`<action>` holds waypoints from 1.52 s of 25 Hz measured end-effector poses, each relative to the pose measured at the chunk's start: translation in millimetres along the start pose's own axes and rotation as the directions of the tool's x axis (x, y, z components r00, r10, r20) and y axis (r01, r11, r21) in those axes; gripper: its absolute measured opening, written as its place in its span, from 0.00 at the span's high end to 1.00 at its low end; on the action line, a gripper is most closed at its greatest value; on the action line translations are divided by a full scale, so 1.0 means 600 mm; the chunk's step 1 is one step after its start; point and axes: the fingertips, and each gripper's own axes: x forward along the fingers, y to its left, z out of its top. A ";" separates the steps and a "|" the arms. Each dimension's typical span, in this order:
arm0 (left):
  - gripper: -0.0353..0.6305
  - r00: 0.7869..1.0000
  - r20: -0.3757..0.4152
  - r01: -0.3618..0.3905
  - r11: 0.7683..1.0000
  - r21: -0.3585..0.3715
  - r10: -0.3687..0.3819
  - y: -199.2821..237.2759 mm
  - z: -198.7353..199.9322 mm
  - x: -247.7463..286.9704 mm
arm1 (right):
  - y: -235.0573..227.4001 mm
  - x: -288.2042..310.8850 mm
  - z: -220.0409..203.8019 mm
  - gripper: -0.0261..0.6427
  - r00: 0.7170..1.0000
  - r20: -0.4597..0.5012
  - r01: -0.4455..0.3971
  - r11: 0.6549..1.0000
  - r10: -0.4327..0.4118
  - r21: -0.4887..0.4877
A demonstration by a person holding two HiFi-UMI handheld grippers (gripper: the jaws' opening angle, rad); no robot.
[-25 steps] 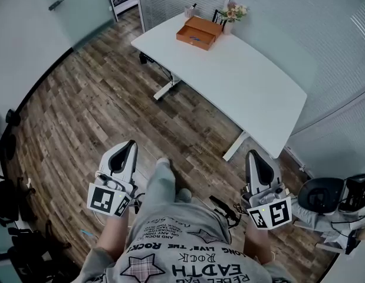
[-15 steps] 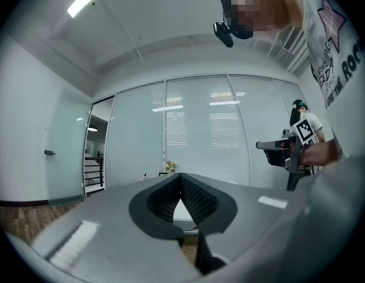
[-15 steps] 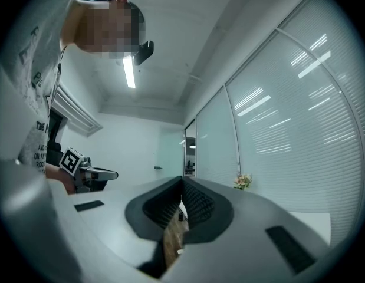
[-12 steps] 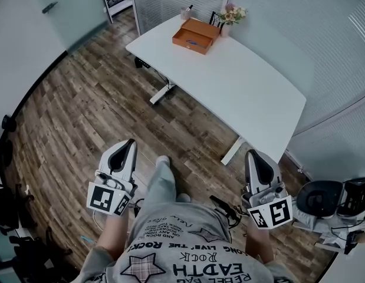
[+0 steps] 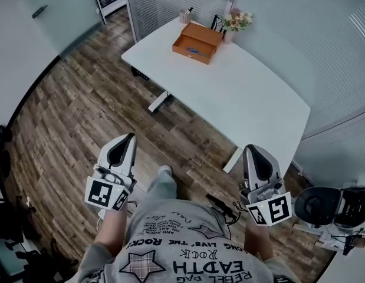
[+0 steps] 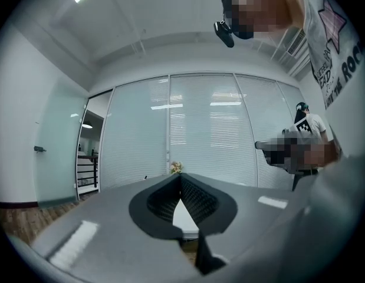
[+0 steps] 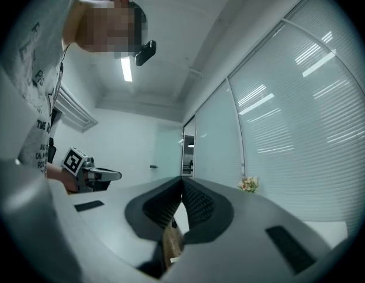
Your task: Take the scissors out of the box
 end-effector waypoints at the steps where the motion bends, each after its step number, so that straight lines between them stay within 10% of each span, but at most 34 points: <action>1: 0.93 1.000 0.002 0.007 1.000 0.002 -0.007 0.017 0.001 0.015 | -0.003 0.020 -0.001 0.94 1.000 0.002 0.005 1.000 -0.005 -0.001; 16: 0.93 0.997 -0.005 0.083 0.997 0.007 -0.083 0.236 -0.005 0.140 | -0.001 0.259 -0.005 0.94 0.996 0.030 0.084 0.996 -0.085 0.028; 38: 0.93 0.999 -0.036 -0.004 1.000 -0.013 0.004 0.350 -0.044 0.306 | -0.151 0.472 -0.067 0.94 1.000 0.009 0.021 0.999 -0.022 0.047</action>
